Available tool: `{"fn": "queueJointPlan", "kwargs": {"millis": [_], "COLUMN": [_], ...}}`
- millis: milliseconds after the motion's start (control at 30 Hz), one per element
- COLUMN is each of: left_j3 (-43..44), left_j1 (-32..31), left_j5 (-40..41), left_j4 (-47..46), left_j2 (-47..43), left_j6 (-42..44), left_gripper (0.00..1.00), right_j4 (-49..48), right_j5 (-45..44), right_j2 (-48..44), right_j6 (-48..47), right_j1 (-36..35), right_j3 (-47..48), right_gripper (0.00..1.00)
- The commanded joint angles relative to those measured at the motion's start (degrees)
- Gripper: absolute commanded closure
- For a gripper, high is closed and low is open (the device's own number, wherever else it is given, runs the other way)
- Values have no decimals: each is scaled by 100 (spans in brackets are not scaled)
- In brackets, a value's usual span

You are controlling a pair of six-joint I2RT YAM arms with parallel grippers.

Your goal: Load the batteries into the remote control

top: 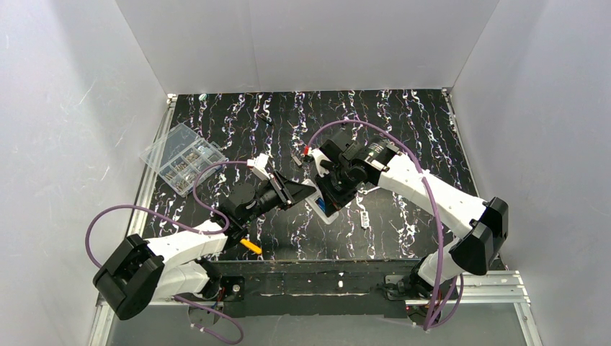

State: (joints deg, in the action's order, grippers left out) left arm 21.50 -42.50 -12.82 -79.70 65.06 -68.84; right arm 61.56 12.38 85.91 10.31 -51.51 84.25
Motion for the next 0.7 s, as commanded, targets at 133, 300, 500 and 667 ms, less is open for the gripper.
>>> {"fn": "queueJointPlan", "kwargs": {"millis": [133,300,500,667], "left_j3": [232,211,146,127], "left_j1": [-33,-32,-37,-35], "left_j5": [-223,-152,-73,-63], "left_j4": [-763,-854,-852,-847], "left_j2": [-56,24,20,39], "left_j6": [-222,-299,-314,-323], "left_gripper": [100,100,100,100], "right_j4": [-271,-290,-303,-311], "right_j5": [-447,-544,-555,-565], "right_j2": [-47,-63,-65,-90], "right_j6": [-112,-133,-151,-217], "right_j1": [39,40,38,39], "right_j3": [166,150,132,96], "right_gripper": [98,93,89,85]}}
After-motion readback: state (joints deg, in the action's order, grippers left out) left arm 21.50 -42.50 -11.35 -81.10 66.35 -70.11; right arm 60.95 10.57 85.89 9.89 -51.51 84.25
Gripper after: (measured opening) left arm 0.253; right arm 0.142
